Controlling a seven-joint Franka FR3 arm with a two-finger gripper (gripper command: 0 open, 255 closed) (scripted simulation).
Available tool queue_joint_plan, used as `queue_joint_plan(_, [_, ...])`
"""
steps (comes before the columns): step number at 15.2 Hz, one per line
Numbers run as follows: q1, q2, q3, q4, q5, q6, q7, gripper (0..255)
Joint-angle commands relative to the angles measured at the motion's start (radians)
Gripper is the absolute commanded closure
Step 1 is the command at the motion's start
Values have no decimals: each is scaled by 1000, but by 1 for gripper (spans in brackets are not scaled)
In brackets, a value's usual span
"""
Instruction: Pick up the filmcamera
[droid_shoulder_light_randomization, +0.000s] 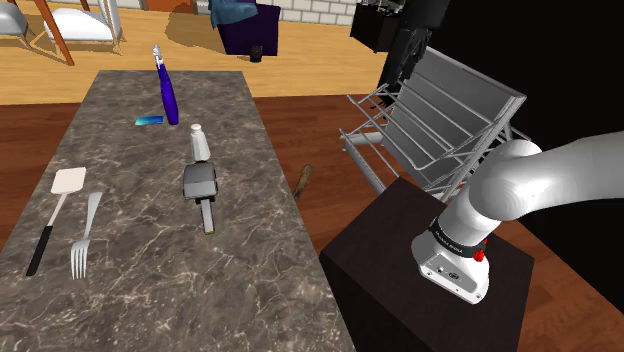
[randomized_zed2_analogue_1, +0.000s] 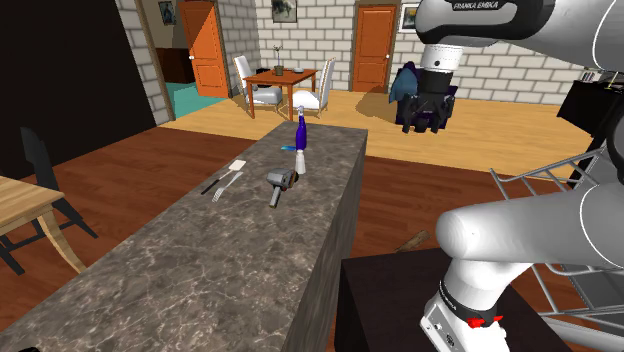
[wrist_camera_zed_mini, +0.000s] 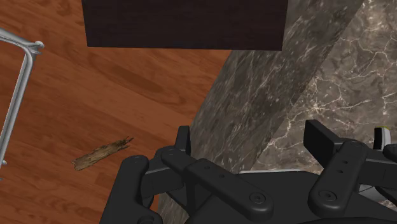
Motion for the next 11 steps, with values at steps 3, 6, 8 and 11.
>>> queue_joint_plan(3, [6, 43, 42, 4, 30, 30, 54, 0])
queue_joint_plan(6, [14, 117, 103, 21, 69, 77, 135, 0])
queue_joint_plan(8, [19, 173, 142, 38, 91, 108, 188, 0])
queue_joint_plan(11, [24, 264, 198, 74, 116, 153, 267, 0])
